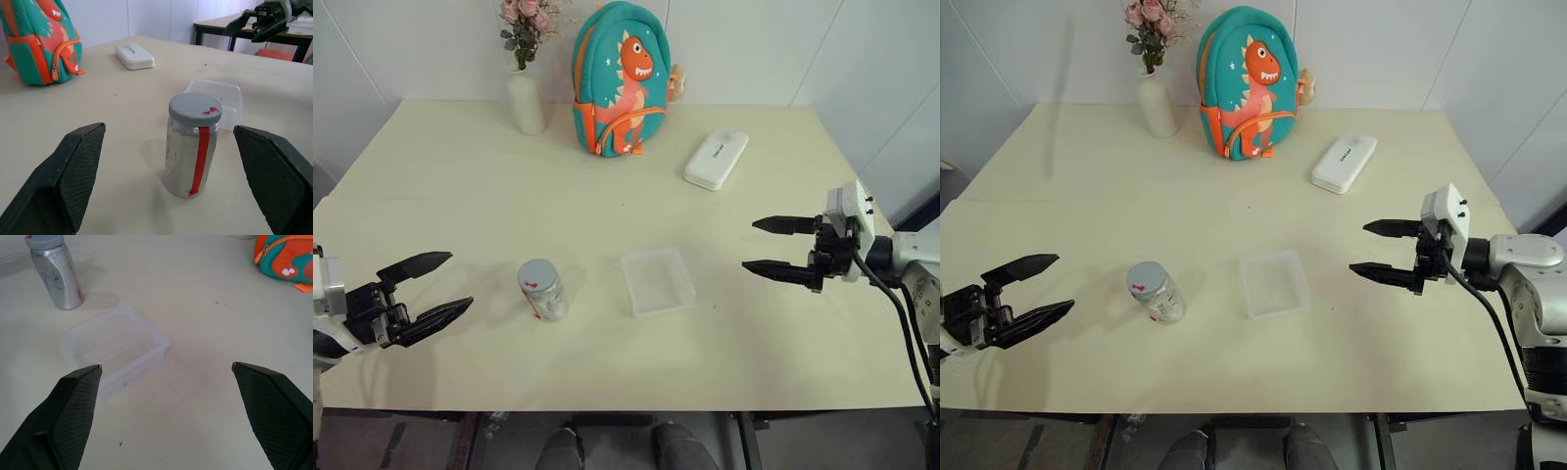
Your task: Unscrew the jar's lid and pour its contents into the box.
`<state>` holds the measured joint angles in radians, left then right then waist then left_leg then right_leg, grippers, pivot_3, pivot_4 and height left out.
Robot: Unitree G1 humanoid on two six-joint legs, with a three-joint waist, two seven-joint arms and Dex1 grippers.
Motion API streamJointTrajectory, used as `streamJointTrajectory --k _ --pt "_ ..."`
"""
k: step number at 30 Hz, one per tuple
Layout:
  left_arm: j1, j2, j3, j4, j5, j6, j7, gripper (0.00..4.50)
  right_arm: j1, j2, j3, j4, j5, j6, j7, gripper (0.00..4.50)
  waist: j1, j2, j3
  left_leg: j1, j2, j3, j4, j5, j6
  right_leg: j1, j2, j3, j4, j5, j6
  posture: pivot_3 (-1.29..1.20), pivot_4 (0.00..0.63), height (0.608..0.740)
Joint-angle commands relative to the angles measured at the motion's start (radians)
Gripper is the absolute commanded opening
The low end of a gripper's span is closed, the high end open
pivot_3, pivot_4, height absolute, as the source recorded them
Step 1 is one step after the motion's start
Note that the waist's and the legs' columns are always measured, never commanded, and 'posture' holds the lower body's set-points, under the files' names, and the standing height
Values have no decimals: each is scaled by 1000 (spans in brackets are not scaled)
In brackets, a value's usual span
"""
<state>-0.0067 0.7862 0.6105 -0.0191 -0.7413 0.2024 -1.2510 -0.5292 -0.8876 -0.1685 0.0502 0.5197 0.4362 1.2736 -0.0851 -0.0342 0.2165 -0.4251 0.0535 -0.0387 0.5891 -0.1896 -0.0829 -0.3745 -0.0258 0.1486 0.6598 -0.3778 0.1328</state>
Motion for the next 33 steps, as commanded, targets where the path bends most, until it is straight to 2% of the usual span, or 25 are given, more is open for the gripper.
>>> streamJointTrajectory --k 1,9,17,26,33 --pt "1 -4 3 -25 -7 -3 14 4482 -25 -29 -43 10 9 -24 7 4500 -1 0 0 0 0 0 0 0 0 0 0 0 0 0 0 0 150 740" --pt "83 -55 15 -157 28 -10 159 4482 -34 3 -8 3 12 -35 -2 4500 1 0 0 0 1 1 0 0 0 0 0 1 0 0 0 0 150 740" --pt "175 -200 19 -350 25 -37 329 4482 -95 42 55 58 -3 -52 42 4500 2 0 0 0 0 2 3 0 0 0 1 3 0 1 2 0 150 740" --pt "228 -323 -124 -434 204 -115 502 4482 -112 85 80 69 40 -59 155 4500 2 0 0 1 -1 3 5 0 1 2 0 5 0 2 4 0 150 740" --pt "244 -372 -235 -402 307 -184 546 4482 -117 105 92 68 11 -72 137 4500 1 0 0 1 -1 3 5 -1 1 2 1 5 -1 3 5 0 150 740"
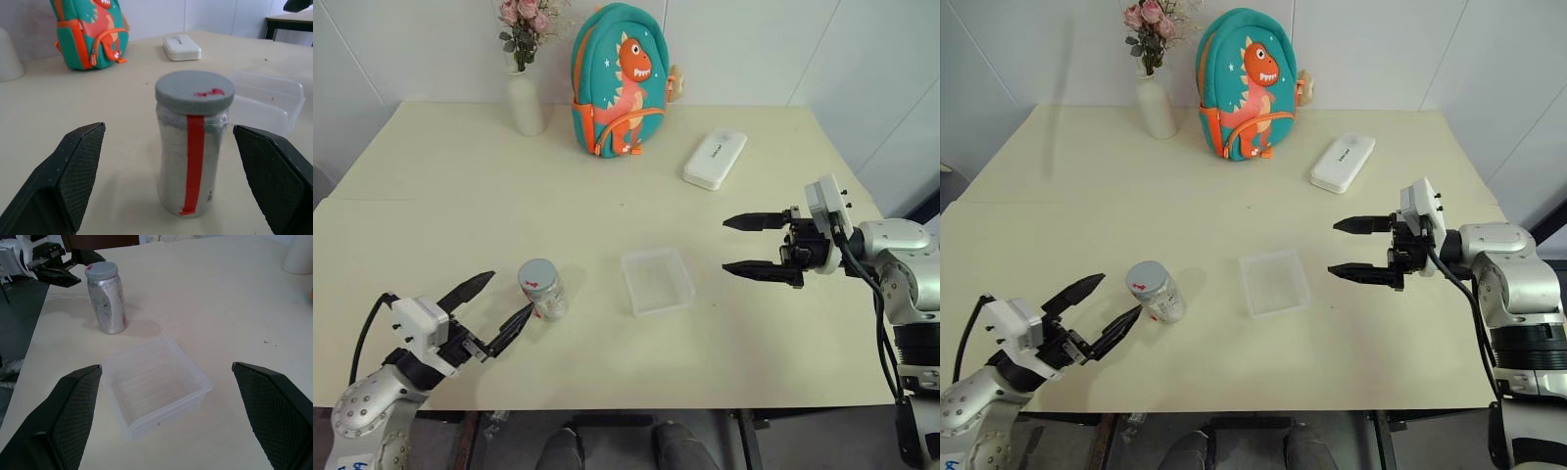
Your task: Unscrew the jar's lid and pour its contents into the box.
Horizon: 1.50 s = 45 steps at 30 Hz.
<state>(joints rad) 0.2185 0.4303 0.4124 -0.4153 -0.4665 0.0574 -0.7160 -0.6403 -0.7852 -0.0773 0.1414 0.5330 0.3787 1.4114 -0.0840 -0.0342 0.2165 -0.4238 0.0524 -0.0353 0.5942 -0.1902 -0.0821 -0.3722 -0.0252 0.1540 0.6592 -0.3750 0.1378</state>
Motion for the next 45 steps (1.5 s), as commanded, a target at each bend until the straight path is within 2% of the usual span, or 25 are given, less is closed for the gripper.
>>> streamJointTrajectory --k 1,17,26,37,45 --pt "19 -23 -57 -4 45 -44 20 4482 -5 4 2 -24 -5 -16 -3 4500 0 0 0 0 0 0 0 0 0 0 0 0 0 0 0 0 150 740" --pt "-66 -57 -174 107 117 -86 93 4482 29 -1 -7 -81 7 -1 -45 4500 2 0 0 0 -1 0 0 0 0 0 0 1 0 0 1 0 150 740" --pt "-127 -56 -192 144 129 -68 126 4482 39 -9 -14 -98 8 4 -62 4500 2 0 0 0 -1 0 0 0 0 1 0 1 0 1 1 0 150 740" --pt "-178 -53 -238 190 133 -115 93 4482 34 -11 -17 -100 6 7 -85 4500 3 0 0 0 -1 0 0 0 0 1 0 1 0 1 1 0 150 740" --pt "-177 -60 -243 192 110 -149 58 2041 32 -14 -15 -94 1 4 -89 4500 3 0 0 0 -1 0 0 0 0 1 0 1 0 1 2 0 150 740"
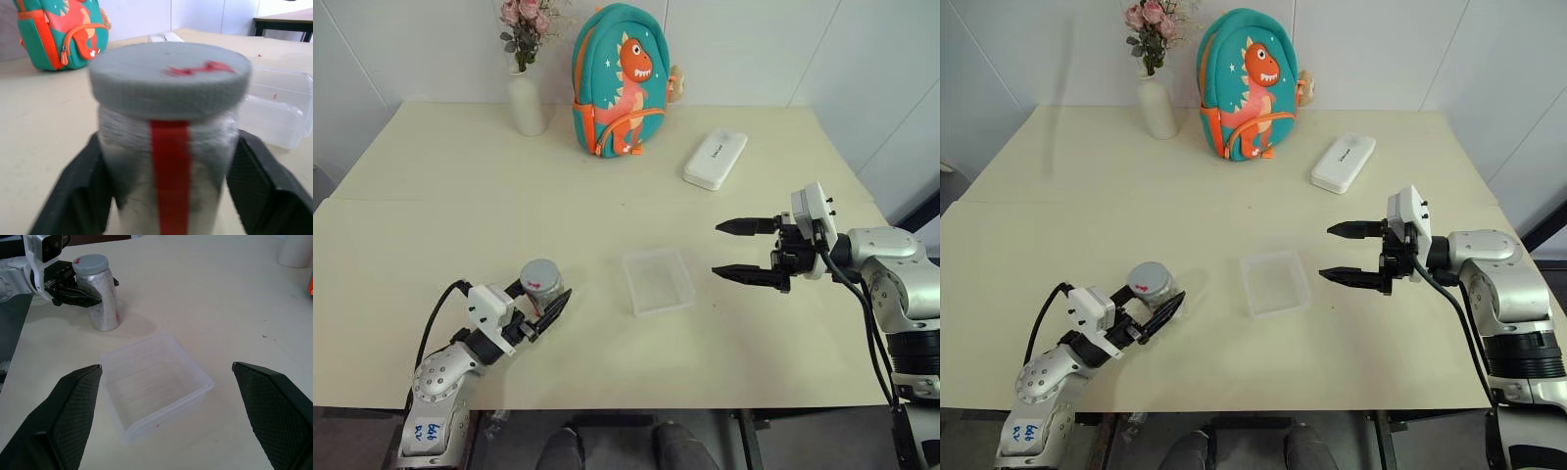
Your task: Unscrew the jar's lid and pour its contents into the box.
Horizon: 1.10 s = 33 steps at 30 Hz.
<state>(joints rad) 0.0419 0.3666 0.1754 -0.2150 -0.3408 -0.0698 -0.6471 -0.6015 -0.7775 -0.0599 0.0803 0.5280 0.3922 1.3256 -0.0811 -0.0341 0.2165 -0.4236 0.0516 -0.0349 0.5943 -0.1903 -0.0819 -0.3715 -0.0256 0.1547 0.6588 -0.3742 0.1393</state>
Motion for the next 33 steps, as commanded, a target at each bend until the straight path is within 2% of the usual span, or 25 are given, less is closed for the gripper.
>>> streamJointTrajectory --k 1,8,13,20,24,27,33 --pt "0 4 -3 -7 -10 -15 -3 1998 -8 -21 -32 -32 4 -11 -3 4500 0 0 0 0 0 0 0 0 0 0 0 0 0 0 0 0 150 740" --pt "-23 57 30 -12 -80 52 -50 1998 -33 3 -22 -38 -6 -17 -41 4500 -1 0 0 0 0 0 0 0 0 0 0 0 0 0 0 0 150 740" --pt "-98 168 85 -27 -258 197 -164 1998 -87 89 -32 -84 6 11 -186 4500 -4 0 0 0 0 0 0 0 0 -1 1 0 2 0 0 0 150 740" --pt "-250 318 76 43 -342 314 -364 1998 -107 230 9 -261 9 135 -442 4500 -2 0 0 -1 0 -1 -2 0 0 -2 0 -1 1 0 0 0 150 740" --pt "-358 322 51 122 -350 329 -457 1998 -120 302 18 -348 19 222 -570 4500 -2 0 0 -1 0 -1 -2 0 0 -2 0 -1 1 0 0 0 150 740" --pt "-488 297 -21 248 -266 283 -500 1998 -131 363 33 -442 30 315 -702 4500 -2 0 0 -1 0 -2 -2 0 0 -3 0 -2 1 0 -1 0 150 740" --pt "-639 212 -96 406 -152 224 -456 1998 -154 470 63 -538 9 451 -917 4500 -1 0 0 -2 0 -3 -2 1 -1 -3 0 -3 2 0 -1 0 150 740"
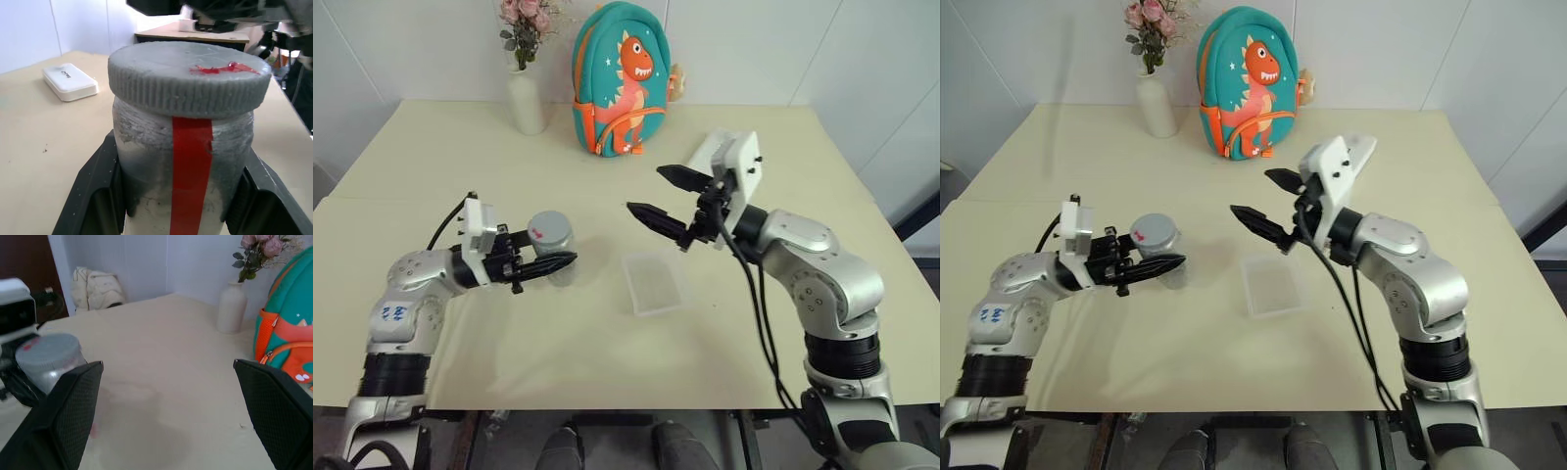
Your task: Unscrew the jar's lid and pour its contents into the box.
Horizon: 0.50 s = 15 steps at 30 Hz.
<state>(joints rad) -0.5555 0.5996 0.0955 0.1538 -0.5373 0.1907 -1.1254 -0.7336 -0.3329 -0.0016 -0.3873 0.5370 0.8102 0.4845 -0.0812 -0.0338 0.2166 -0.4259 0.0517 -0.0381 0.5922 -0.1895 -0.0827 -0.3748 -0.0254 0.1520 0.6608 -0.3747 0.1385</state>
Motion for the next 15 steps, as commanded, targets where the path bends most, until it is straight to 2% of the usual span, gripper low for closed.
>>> streamJointTrajectory --k 1,6,15 --pt "-52 -28 -17 51 53 -44 22 1998 -22 33 5 -79 1 39 -87 4500 -2 0 0 0 0 0 0 0 0 0 0 0 0 0 0 0 150 740" --pt "-114 -75 -37 114 84 -59 26 1998 -28 103 31 -122 5 72 -175 4500 -3 0 0 -1 1 -1 -1 0 0 -2 1 -1 0 0 0 0 150 740" --pt "-168 -141 -50 152 110 -78 37 1998 -9 172 148 -131 -45 59 -234 4500 -3 0 0 -2 0 -2 0 0 0 -2 0 -1 1 0 0 0 150 740"
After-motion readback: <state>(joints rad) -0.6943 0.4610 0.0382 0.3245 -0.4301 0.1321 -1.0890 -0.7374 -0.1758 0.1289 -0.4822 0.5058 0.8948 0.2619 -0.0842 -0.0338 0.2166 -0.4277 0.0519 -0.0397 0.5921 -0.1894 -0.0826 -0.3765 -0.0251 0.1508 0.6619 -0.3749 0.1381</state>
